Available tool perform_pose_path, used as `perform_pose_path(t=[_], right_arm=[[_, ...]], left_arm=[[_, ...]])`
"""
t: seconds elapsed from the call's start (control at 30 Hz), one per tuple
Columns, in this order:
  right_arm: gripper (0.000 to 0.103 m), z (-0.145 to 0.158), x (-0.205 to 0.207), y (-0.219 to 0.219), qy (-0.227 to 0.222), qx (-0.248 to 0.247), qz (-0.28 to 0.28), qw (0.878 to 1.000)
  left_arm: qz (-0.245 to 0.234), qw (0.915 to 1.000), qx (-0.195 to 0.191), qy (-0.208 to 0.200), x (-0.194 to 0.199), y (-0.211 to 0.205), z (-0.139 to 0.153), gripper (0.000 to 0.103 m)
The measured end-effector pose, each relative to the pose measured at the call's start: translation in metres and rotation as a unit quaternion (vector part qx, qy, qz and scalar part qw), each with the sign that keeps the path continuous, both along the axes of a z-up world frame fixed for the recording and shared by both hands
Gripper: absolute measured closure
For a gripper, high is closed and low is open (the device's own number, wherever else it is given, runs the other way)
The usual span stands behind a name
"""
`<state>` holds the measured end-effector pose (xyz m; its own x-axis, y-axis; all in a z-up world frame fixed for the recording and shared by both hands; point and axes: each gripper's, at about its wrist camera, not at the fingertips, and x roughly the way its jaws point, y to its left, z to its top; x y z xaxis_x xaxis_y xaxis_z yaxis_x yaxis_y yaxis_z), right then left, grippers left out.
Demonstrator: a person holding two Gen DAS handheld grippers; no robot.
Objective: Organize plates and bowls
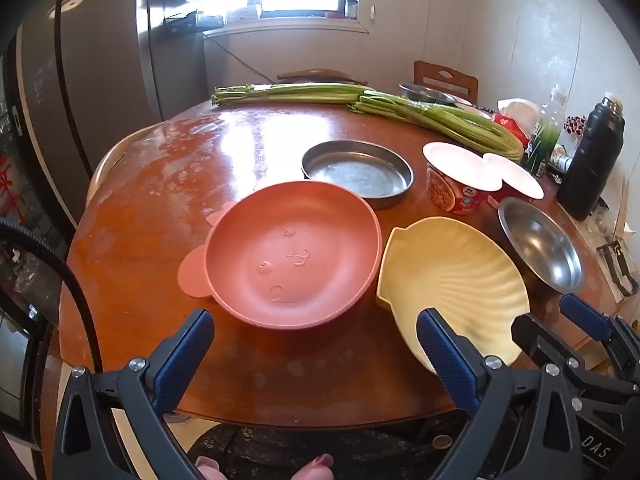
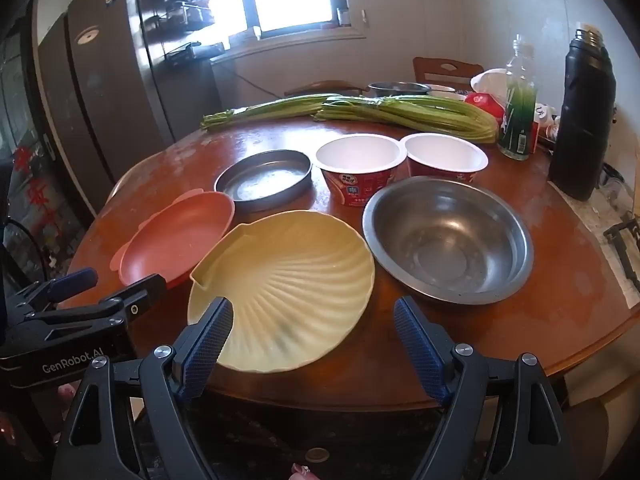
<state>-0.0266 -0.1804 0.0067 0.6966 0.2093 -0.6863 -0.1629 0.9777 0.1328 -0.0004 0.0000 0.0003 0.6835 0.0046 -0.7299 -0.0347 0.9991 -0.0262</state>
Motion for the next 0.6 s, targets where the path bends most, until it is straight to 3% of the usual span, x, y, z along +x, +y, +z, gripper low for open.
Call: perform_pose_path(t=[0.13,0.27,0.6], right_arm=[[0.019,0.001,-0.004,0.0,-0.008,0.009,0.002,1.0],[0.019,0.001,-0.001,-0.005,-0.001,0.014,-0.002,1.0],[0.019,-0.003,-0.006,-0.003,-0.006,0.013,-0.007,1.0]], left_arm=[[-0.002,0.9998,0.021,-0.002,-0.006,-0.01,-0.002,0.001],[-0.009,0.9998,0.009,0.014,0.0,-0.011,-0.004,0.001],[-0.012,0.9998,-0.002,0.012,0.0,-0.009,-0.004,0.001]])
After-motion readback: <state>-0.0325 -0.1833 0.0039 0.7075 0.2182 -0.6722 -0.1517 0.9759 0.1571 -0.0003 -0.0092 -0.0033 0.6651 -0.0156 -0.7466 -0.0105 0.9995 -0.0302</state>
